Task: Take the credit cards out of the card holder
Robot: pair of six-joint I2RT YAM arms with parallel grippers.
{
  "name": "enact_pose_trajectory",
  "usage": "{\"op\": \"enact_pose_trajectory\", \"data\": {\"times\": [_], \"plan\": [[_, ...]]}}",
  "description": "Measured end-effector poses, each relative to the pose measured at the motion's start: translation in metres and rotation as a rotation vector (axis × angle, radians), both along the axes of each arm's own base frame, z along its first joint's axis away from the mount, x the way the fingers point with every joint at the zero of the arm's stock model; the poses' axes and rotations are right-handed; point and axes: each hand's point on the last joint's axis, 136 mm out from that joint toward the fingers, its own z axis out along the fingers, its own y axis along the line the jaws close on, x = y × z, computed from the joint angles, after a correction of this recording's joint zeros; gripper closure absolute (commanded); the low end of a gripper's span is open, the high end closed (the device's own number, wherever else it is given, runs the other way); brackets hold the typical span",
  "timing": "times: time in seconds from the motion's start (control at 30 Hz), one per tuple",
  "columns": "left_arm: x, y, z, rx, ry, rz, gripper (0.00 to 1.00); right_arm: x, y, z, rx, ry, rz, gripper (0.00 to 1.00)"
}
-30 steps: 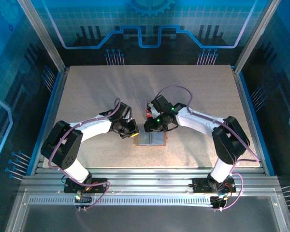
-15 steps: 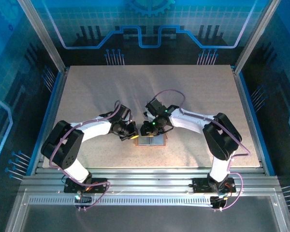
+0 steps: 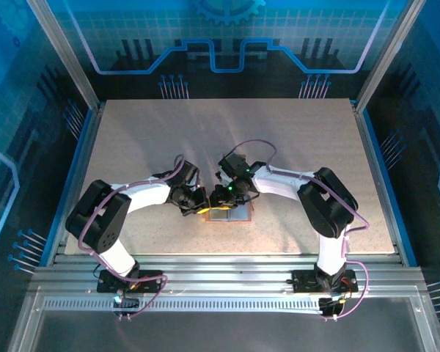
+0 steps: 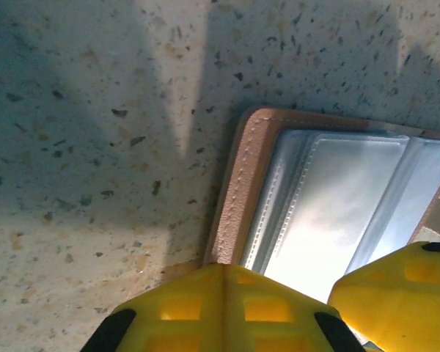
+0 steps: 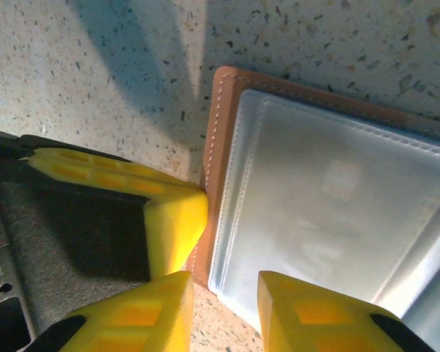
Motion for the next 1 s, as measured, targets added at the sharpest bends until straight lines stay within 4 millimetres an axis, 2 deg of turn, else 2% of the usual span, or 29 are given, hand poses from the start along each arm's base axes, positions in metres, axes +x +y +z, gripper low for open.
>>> {"op": "enact_pose_trajectory", "data": {"times": [0.3,0.77,1.0], "plan": [[-0.002,0.005,-0.004,0.006,0.012,0.010,0.96,-0.001,-0.003,-0.012,-0.028,0.019,-0.014,0.71],[0.000,0.010,-0.005,0.007,0.014,0.022,0.95,-0.007,-0.016,-0.014,-0.055,0.017,-0.026,0.72],[0.000,0.010,-0.005,0.006,0.015,0.024,0.95,-0.009,-0.024,-0.017,0.000,0.037,-0.056,0.72]]}}
